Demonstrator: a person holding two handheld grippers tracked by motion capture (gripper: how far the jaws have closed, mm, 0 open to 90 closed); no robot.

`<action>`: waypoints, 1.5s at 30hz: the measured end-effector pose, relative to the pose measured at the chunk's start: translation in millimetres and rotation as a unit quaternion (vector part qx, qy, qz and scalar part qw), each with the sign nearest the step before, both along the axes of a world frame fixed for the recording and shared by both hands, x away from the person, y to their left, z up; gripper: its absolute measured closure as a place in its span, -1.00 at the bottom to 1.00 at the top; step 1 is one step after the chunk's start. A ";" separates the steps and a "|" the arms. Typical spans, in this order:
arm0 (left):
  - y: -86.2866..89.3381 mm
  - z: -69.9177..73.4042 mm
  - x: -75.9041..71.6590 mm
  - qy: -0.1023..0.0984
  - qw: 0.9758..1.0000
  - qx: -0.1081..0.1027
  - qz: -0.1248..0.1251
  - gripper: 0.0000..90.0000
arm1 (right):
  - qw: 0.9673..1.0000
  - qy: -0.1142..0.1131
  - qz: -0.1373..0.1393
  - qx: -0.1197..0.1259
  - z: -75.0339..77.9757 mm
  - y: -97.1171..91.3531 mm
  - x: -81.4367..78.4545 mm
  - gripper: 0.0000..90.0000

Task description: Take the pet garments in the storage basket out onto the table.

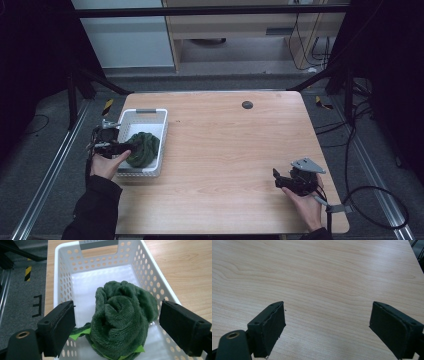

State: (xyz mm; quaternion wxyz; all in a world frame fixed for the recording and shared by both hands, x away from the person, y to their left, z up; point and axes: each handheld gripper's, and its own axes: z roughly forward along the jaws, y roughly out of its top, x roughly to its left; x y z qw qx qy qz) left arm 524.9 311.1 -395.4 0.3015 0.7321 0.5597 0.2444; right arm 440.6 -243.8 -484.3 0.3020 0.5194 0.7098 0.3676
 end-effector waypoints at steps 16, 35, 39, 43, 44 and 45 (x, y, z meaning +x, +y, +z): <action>-1.7 -12.9 14.5 0.041 0.999 0.010 -0.003 -0.85 | 1.000 0.007 0.004 -0.001 -1.8 0.2 1.1 -0.72; -2.3 -30.1 28.0 0.089 0.996 0.006 -0.002 -0.81 | 1.000 0.012 0.010 -0.007 -3.6 1.0 2.4 -0.73; -3.6 -32.2 28.2 0.094 0.996 0.005 -0.004 -0.75 | 1.000 0.013 0.009 -0.006 -3.8 1.2 2.5 -0.73; -4.3 -33.8 28.3 0.100 0.995 0.006 -0.002 -0.66 | 1.000 0.014 0.009 -0.006 -4.0 1.1 2.6 -0.73; -4.3 -34.3 28.5 0.101 0.995 0.007 -0.001 -0.63 | 1.000 0.014 0.010 -0.006 -4.1 1.1 2.7 -0.74; -4.0 -34.6 28.7 0.105 0.995 0.006 0.000 -0.62 | 1.000 0.015 0.010 -0.006 -4.2 1.1 2.7 -0.74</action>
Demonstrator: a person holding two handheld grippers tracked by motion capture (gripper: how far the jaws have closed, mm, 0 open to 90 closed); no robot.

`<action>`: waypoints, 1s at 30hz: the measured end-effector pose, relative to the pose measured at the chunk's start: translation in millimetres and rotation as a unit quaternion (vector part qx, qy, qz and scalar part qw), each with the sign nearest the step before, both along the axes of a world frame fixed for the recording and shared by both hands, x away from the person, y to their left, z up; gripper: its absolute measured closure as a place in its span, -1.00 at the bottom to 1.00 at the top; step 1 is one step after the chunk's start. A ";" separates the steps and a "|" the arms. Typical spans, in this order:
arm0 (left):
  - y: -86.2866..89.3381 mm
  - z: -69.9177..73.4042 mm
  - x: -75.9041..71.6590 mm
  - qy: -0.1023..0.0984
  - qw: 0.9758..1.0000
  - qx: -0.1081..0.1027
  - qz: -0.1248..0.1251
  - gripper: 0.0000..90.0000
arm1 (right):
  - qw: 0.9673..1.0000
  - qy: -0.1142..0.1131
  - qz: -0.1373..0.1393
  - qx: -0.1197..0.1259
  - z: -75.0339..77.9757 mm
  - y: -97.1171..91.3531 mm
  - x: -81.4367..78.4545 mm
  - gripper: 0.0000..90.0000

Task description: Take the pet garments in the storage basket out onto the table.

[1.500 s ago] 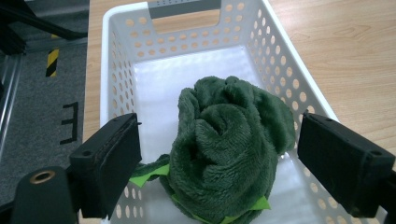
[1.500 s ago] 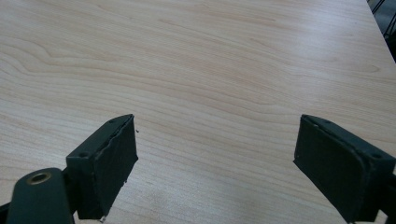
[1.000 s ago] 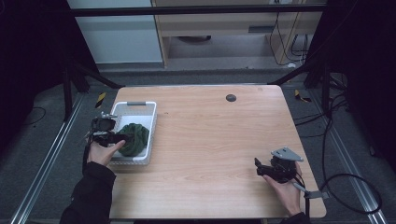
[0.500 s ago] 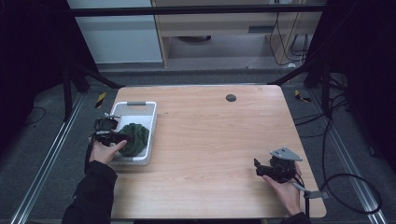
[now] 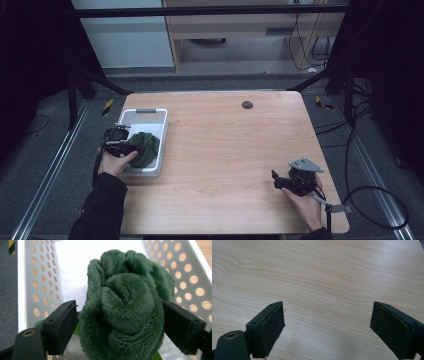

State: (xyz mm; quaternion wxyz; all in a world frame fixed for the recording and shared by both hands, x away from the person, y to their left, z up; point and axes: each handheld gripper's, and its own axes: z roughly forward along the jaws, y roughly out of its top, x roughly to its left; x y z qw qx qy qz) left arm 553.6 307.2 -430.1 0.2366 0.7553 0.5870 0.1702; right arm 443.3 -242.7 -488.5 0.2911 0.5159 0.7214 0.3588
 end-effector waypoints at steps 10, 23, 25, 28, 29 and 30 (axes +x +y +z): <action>1.3 -2.9 2.5 0.016 1.000 -0.003 -0.004 -0.34 | 1.000 0.001 0.001 0.003 0.0 0.0 0.2 -0.74; -1.4 -0.7 0.7 0.019 1.000 0.002 0.000 0.29 | 1.000 0.002 0.001 0.004 0.4 -0.5 0.4 -0.74; -1.7 0.0 -0.1 0.016 1.000 0.004 0.001 0.34 | 1.000 0.003 0.000 0.005 0.5 -0.6 0.3 -0.74; -2.8 3.4 -2.7 0.009 1.000 0.006 -0.001 0.38 | 1.000 0.002 -0.001 0.003 0.4 -1.0 0.5 -0.74; -3.1 5.0 -3.8 0.006 1.000 0.005 -0.002 0.39 | 1.000 0.002 -0.001 0.003 0.4 -1.1 0.5 -0.74; -2.9 6.8 -4.8 0.002 1.000 0.004 -0.003 0.40 | 1.000 0.002 -0.001 0.003 0.4 -1.2 0.5 -0.74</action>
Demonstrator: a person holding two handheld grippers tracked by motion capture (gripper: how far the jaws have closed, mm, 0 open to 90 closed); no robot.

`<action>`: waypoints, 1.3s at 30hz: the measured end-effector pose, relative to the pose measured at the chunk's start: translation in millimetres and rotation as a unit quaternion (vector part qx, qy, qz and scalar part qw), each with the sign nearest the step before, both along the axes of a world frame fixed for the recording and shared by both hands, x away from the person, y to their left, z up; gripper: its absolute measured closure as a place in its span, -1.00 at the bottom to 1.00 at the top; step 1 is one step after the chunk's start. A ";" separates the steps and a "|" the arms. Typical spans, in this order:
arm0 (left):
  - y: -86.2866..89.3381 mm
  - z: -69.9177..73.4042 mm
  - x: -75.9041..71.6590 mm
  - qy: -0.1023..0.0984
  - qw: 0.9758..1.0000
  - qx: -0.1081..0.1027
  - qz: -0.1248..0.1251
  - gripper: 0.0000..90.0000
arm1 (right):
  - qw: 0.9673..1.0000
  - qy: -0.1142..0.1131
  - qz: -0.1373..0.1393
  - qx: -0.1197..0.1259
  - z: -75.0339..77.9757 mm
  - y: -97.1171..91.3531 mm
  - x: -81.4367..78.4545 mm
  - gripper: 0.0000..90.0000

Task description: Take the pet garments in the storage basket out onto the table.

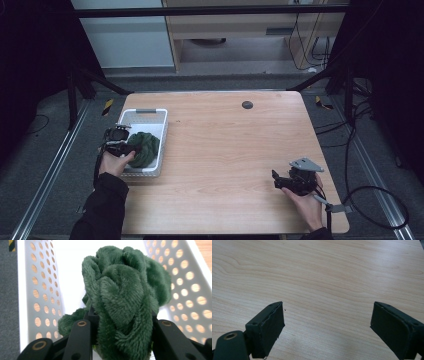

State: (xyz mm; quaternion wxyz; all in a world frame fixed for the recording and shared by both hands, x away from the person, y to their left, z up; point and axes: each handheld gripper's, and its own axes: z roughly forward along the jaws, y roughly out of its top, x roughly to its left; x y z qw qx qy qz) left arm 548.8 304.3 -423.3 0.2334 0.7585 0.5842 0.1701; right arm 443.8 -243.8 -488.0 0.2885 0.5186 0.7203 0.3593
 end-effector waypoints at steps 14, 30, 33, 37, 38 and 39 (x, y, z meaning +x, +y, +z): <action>12.7 41.2 -24.7 -0.064 0.998 -0.017 -0.016 0.43 | 1.000 -0.001 0.000 0.000 0.1 -0.3 -0.1 -0.75; 24.5 68.4 -43.0 -0.107 0.994 -0.025 -0.024 0.43 | 1.000 -0.002 -0.001 -0.001 -0.1 -0.6 0.1 -0.75; 24.2 74.7 -45.4 -0.113 0.993 -0.024 -0.028 0.43 | 1.000 -0.003 -0.001 0.002 0.2 -0.5 -0.3 -0.75; 22.6 83.0 -48.9 -0.120 0.992 -0.022 -0.036 0.43 | 1.000 -0.005 -0.003 0.003 0.0 -1.6 -0.3 -0.76; 22.2 85.4 -49.6 -0.123 0.991 -0.022 -0.037 0.43 | 1.000 -0.006 -0.003 0.002 0.0 -2.0 -0.3 -0.76; 21.8 87.1 -50.3 -0.127 0.991 -0.023 -0.037 0.43 | 1.000 -0.006 -0.003 0.001 0.0 -2.2 -0.2 -0.76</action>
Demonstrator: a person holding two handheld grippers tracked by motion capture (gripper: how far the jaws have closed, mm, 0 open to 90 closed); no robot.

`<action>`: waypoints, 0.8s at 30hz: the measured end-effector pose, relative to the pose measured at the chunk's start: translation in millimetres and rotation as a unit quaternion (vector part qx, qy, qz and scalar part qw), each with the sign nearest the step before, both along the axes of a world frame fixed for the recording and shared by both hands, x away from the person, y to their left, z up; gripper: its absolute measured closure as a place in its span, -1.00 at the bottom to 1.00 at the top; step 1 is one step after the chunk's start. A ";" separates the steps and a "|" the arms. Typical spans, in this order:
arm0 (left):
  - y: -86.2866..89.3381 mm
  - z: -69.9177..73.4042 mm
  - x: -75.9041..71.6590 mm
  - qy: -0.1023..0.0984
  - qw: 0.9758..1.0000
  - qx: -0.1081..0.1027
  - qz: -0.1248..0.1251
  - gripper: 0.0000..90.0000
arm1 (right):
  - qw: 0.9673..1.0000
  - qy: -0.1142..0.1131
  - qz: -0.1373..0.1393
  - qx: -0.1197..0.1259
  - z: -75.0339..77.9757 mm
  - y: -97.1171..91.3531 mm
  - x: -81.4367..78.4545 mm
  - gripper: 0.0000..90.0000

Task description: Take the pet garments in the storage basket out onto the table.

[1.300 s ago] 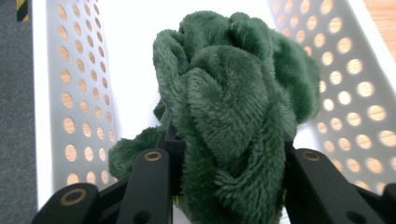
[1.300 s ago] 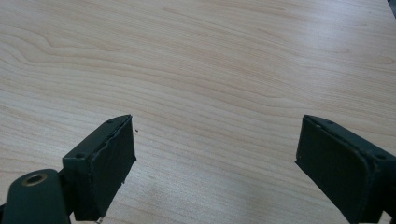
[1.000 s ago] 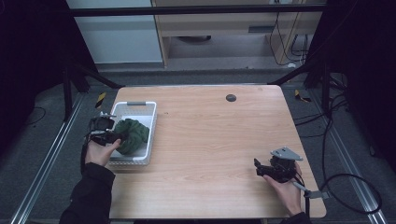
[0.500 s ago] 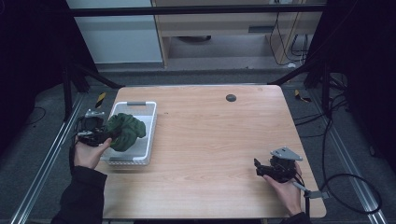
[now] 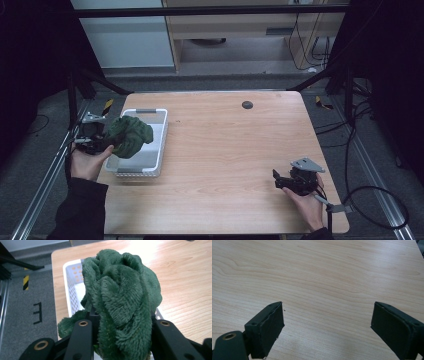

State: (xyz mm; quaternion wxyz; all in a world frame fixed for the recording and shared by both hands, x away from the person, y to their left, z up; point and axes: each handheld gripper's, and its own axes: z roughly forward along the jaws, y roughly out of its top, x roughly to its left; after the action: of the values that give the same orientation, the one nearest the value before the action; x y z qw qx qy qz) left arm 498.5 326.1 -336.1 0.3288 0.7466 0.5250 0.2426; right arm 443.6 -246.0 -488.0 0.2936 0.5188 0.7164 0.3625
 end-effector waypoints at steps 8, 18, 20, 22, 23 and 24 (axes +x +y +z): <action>-2.5 15.7 -9.3 -0.019 1.000 0.007 -0.015 0.43 | 1.000 -0.003 0.000 -0.001 0.3 0.5 0.5 -0.76; -10.1 23.9 -16.0 -0.026 0.999 0.011 -0.047 0.43 | 1.000 -0.004 0.000 -0.003 0.8 1.3 0.0 -0.76; -11.9 25.7 -16.8 -0.028 0.998 0.015 -0.053 0.43 | 1.000 -0.005 -0.001 -0.003 0.8 1.2 0.1 -0.76; -14.2 27.6 -17.4 -0.030 0.998 0.018 -0.057 0.43 | 1.000 -0.007 -0.002 -0.004 1.5 1.1 -0.3 -0.77; -15.6 28.5 -17.8 -0.030 0.998 0.019 -0.059 0.43 | 1.000 -0.007 -0.002 -0.004 1.5 1.1 -0.3 -0.77; -17.4 29.3 -18.2 -0.030 0.997 0.018 -0.064 0.43 | 1.000 -0.008 -0.002 -0.004 1.8 1.0 -0.6 -0.77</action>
State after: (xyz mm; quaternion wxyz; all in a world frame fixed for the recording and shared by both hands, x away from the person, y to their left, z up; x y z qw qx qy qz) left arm 480.2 308.7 -306.8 0.3459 0.7769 0.4617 0.2523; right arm 443.0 -245.0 -486.2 0.3022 0.5165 0.7140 0.3635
